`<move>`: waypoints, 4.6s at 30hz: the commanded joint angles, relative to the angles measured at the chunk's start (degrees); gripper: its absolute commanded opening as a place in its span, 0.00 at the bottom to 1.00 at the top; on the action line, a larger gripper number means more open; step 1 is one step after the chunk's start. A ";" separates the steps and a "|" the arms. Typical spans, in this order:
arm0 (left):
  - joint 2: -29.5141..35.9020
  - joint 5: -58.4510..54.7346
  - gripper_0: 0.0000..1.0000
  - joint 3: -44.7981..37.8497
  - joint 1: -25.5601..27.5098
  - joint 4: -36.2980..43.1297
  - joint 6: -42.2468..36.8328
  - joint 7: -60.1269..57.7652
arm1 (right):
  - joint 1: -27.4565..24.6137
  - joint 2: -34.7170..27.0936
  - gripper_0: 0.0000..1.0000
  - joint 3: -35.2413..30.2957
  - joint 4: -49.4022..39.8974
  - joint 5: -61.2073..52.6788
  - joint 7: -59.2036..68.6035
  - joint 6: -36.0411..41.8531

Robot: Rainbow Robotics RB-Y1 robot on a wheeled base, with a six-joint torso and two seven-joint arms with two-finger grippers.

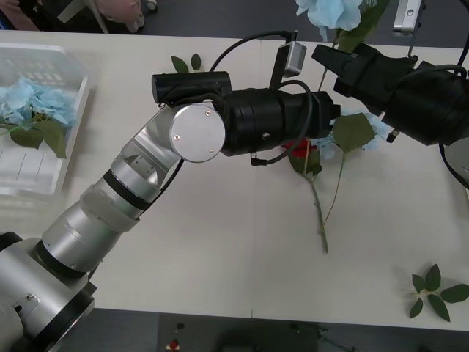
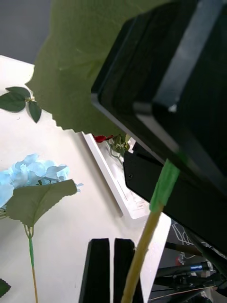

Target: Put the red flowers into the right box and the blue flowers into the left box

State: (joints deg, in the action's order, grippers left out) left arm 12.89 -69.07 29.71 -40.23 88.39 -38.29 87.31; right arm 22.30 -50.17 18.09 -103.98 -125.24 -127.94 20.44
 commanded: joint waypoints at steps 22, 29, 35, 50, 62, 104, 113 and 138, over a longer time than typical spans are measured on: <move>31.84 -19.09 0.00 -0.79 -1.25 5.13 -8.91 -0.21 | 2.83 -15.22 0.95 7.40 -1.31 -9.15 8.41 -0.40; 60.23 -23.48 0.00 -4.83 -1.25 5.39 -35.54 10.25 | 1.95 -26.47 0.95 13.56 -3.86 -5.02 25.46 0.48; 71.31 -8.89 0.00 -5.62 -1.25 0.03 -44.59 24.05 | 1.95 -32.44 0.88 9.34 -0.70 8.25 39.70 19.73; 65.42 28.46 0.02 -5.54 11.05 -13.50 -21.56 35.04 | 3.45 -15.74 0.87 -1.30 -4.92 54.84 79.16 56.29; 66.91 17.39 0.98 -6.15 11.40 -14.56 -19.19 39.17 | 3.80 2.54 0.86 -0.95 -3.34 80.41 81.27 63.15; 45.29 -38.07 1.00 -2.64 7.97 23.41 -7.50 41.10 | 10.30 19.85 0.00 2.66 20.04 102.12 78.72 53.13; 48.10 -46.60 1.00 -2.55 8.24 25.34 -7.41 41.72 | 10.30 18.18 0.00 2.13 19.96 100.45 78.72 51.20; 35.53 -58.20 1.00 4.31 4.81 13.30 -7.15 42.24 | 10.30 -5.72 0.00 -6.92 5.28 31.02 46.91 18.32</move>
State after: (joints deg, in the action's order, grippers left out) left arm 49.23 -124.50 31.17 -31.26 104.24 -45.81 129.33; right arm 31.62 -56.67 11.26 -95.86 -92.30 -78.72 41.24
